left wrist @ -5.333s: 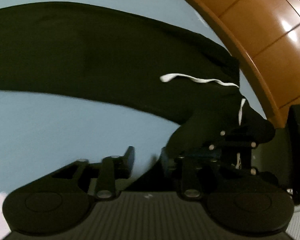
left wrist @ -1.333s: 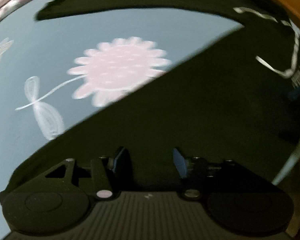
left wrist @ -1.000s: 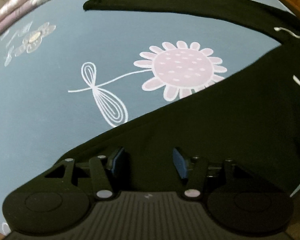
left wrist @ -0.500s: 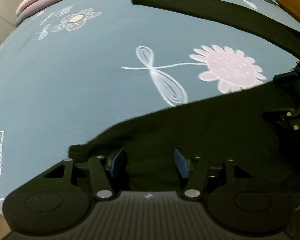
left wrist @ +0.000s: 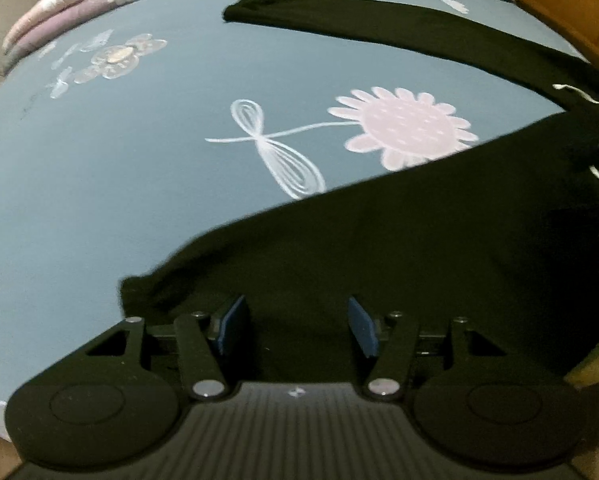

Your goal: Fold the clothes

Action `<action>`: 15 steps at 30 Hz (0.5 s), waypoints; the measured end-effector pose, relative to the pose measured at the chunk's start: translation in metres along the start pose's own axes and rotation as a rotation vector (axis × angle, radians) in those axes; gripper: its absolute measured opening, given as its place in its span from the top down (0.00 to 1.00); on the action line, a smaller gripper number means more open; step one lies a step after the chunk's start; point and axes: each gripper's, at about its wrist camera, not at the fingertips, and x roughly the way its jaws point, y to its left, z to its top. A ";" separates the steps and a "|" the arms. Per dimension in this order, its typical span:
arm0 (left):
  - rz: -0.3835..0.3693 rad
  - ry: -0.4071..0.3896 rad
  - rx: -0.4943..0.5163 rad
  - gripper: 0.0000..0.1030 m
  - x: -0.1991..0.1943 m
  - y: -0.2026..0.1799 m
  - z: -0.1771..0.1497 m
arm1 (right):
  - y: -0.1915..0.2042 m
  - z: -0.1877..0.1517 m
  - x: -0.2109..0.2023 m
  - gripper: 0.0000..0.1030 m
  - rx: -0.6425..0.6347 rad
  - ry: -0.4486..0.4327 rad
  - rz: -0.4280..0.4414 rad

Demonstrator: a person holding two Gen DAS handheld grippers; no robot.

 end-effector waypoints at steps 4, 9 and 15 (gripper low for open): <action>-0.028 -0.005 0.043 0.44 -0.001 -0.011 -0.007 | 0.001 -0.007 0.016 0.05 0.047 0.032 0.004; 0.031 0.068 -0.024 0.38 0.005 0.011 -0.019 | -0.002 -0.001 0.024 0.00 0.120 0.036 0.000; 0.030 0.077 -0.098 0.40 -0.014 0.019 -0.024 | 0.002 0.000 0.027 0.00 0.091 0.045 -0.006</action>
